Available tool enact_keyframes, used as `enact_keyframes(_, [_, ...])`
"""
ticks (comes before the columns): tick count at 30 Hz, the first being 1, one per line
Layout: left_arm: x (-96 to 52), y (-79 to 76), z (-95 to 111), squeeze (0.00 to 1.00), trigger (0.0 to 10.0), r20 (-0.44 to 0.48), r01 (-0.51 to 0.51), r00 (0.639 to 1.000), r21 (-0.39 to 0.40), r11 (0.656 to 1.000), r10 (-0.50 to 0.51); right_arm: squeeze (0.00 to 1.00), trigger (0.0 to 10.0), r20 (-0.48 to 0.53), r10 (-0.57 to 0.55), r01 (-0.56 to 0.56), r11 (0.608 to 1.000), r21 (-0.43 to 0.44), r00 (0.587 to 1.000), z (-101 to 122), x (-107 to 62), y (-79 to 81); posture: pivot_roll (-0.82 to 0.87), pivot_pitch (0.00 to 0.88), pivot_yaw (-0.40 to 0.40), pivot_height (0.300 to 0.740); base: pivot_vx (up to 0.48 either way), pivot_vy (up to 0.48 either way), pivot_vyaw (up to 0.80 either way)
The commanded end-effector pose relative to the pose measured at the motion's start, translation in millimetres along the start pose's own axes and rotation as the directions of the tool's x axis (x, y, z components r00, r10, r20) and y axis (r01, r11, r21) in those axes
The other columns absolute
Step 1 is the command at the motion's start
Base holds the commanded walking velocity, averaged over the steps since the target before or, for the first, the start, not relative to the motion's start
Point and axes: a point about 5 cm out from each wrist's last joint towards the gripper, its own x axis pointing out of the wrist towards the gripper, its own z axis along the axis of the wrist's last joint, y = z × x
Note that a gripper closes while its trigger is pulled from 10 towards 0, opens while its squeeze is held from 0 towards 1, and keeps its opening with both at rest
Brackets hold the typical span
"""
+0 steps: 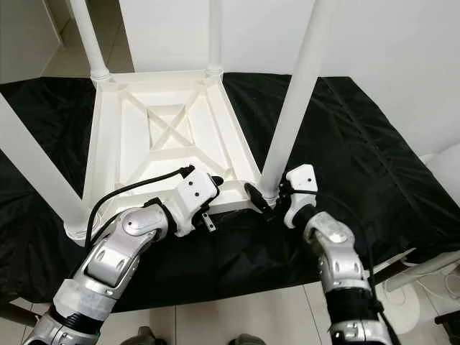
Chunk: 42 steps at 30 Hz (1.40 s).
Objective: Building children table
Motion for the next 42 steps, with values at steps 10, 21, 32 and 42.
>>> enact_keyframes(10, [-0.6,6.3,0.3,0.0,10.0,0.0,-0.097,0.995,0.014,0.995,0.097,0.0,1.3,-0.1,0.081,-0.085,0.996,-0.037,0.992,-14.7,10.0,-7.7,-0.05,0.0,-0.051,0.74,0.0,0.0,0.0])
enact_keyframes(21, [-1.4,7.0,-0.7,0.0,10.0,-0.005,-0.102,0.995,0.01,0.995,0.103,0.0,10.0,-0.095,0.075,-0.077,0.997,-0.014,0.993,-23.1,8.4,-8.9,-0.06,0.0,-0.045,0.74,0.0,0.0,0.0])
enact_keyframes(32, [2.1,9.5,0.9,0.0,10.0,0.0,-0.128,0.992,0.016,0.992,0.128,0.0,10.0,-0.127,-0.271,0.285,0.951,0.115,0.954,-29.8,22.1,5.4,-0.06,0.0,-0.039,0.74,0.0,0.0,0.0])
enact_keyframes(42, [0.8,12.9,1.1,0.0,10.0,-0.003,-0.129,0.992,0.015,0.991,0.13,0.0,10.0,-0.157,-0.592,0.613,0.756,0.231,0.79,-27.1,35.6,37.3,-0.07,0.0,-0.021,0.74,0.0,0.0,0.0])
